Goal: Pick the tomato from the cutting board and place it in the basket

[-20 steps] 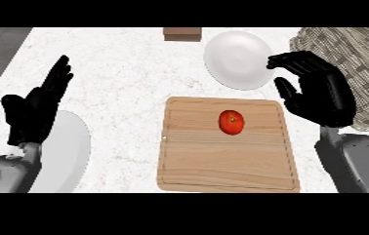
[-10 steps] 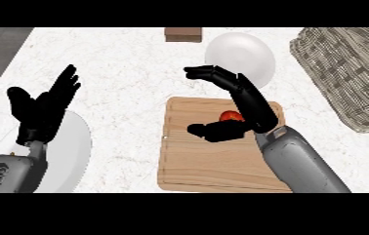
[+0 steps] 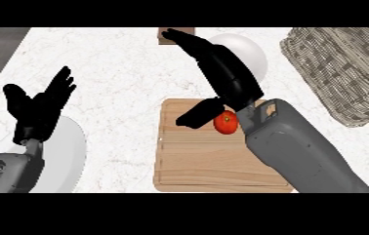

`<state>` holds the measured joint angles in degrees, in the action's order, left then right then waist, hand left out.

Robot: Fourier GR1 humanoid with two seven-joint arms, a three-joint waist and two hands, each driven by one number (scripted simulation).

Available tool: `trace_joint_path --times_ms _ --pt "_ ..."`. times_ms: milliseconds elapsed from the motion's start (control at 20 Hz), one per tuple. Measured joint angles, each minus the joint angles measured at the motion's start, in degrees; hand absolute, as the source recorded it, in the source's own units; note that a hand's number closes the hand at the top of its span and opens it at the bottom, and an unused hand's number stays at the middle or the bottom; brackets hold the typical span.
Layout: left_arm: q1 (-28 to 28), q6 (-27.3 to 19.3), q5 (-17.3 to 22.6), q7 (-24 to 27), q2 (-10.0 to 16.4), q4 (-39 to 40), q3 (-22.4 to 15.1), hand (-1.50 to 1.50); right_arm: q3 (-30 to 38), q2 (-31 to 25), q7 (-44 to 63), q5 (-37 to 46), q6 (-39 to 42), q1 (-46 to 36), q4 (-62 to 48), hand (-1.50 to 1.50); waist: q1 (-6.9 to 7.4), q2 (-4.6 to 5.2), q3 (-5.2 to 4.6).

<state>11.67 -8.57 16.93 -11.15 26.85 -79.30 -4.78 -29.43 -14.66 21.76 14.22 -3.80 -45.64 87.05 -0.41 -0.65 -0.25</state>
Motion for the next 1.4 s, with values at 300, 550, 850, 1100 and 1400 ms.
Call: trace_joint_path --times_ms 300,550,850,1100,1400 --pt "-0.66 0.91 0.34 0.41 0.38 0.32 0.75 0.0 2.1 -8.48 18.74 2.9 12.16 -10.77 -0.9 -1.5 -0.42 -0.23 0.0" --pt "-0.79 0.61 -0.37 1.14 -0.76 0.41 0.56 0.0 7.02 -11.81 28.9 -6.03 26.15 -16.92 -1.15 -1.5 -0.21 0.04 0.11" --pt "-0.73 1.51 -0.56 1.39 -0.61 1.1 1.68 0.0 11.76 -15.47 30.96 -18.21 34.64 -15.63 0.81 -1.5 -0.37 0.21 0.18" --pt "-1.66 1.5 -1.47 1.96 -1.92 0.92 1.71 0.0 17.5 -20.13 31.03 -26.81 36.72 -9.12 7.21 -1.5 -0.51 0.24 0.22" --pt "-1.15 1.74 -2.35 -0.43 -2.22 -1.2 2.29 0.0 21.52 -20.85 29.28 -25.23 35.31 2.37 17.56 -1.5 -0.28 0.39 0.25"
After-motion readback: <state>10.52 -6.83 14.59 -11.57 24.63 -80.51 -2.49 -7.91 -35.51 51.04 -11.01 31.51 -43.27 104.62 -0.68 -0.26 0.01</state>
